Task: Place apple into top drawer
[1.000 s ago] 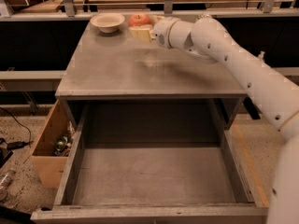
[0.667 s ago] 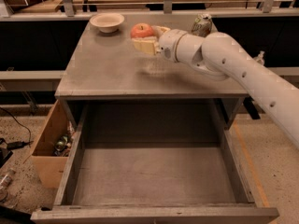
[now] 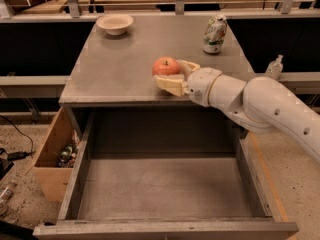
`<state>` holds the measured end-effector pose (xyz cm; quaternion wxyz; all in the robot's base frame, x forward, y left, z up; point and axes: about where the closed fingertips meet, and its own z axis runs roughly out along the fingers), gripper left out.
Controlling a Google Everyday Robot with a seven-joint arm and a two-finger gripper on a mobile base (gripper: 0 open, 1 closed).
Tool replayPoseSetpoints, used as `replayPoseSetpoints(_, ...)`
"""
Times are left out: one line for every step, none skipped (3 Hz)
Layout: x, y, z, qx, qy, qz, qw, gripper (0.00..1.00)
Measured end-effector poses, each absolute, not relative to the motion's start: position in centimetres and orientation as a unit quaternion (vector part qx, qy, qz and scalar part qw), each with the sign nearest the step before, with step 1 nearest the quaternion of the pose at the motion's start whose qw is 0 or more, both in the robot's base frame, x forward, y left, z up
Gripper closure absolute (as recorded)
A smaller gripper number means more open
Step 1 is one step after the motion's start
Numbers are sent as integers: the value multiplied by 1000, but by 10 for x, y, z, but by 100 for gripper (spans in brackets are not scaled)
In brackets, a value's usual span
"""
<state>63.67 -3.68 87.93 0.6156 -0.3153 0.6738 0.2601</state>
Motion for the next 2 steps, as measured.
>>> replayPoseSetpoints(588, -78, 864, -305, 691, 244, 608, 100)
replayPoseSetpoints(545, -113, 846, -294, 699, 237, 607, 100)
